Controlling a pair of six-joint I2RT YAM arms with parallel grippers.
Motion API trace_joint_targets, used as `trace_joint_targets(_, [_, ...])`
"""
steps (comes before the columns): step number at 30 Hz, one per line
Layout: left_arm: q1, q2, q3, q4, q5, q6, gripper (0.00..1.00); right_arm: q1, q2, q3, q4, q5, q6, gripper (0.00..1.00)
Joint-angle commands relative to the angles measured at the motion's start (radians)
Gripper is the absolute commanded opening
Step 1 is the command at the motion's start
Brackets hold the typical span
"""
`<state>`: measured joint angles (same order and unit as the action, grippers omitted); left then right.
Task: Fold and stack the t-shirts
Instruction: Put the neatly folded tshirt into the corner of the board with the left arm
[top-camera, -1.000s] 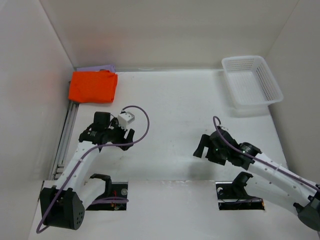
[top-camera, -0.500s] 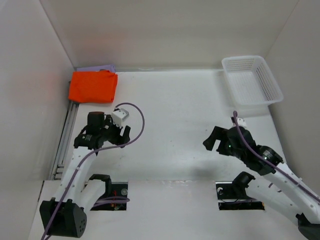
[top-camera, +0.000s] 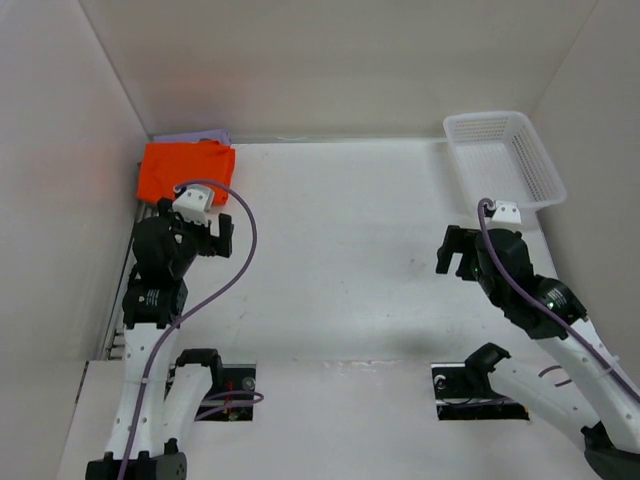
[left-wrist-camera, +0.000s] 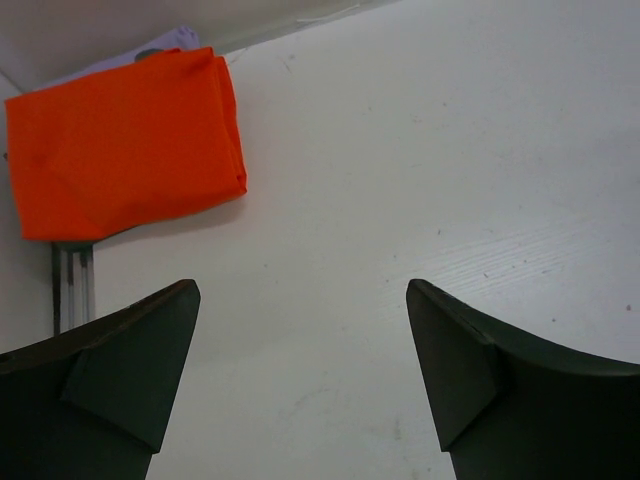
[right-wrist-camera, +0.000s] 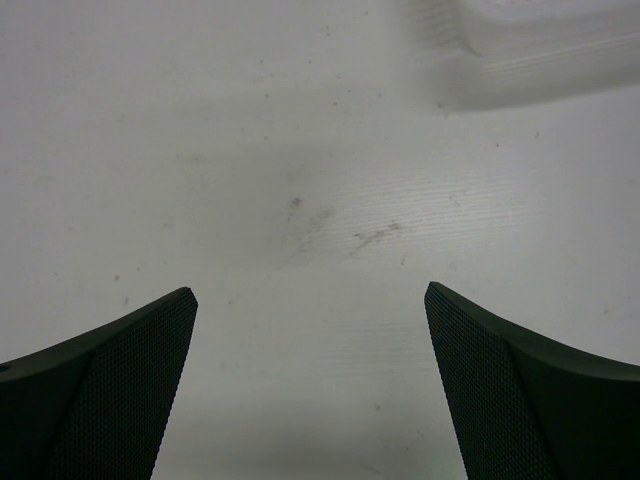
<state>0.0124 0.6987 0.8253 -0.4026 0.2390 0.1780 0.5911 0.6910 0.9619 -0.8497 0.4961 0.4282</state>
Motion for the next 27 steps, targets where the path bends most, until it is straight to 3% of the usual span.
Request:
trace_joint_targets(1, [0.001, -0.013, -0.041, 0.033, -0.003, -0.098, 0.86, -0.036, 0.012, -0.034, -0.009, -0.037, -0.045, 1.0])
trace_joint_targets(4, [0.007, -0.021, -0.074, 0.038, -0.003, -0.104, 0.87, -0.063, -0.005, -0.071, -0.003, -0.073, -0.026, 1.0])
trace_joint_targets(5, [0.008, -0.012, -0.084, 0.027, -0.001, -0.098, 1.0, -0.07, -0.013, -0.081, -0.002, -0.082, -0.02, 1.0])
trace_joint_targets(12, [-0.015, -0.013, -0.112, -0.114, -0.084, -0.069, 1.0, -0.133, -0.05, -0.135, 0.012, -0.16, 0.014, 1.0])
trace_joint_targets(27, [-0.024, -0.05, -0.153, -0.091, -0.135, -0.12, 1.0, -0.175, -0.045, -0.16, 0.023, -0.238, 0.037, 1.0])
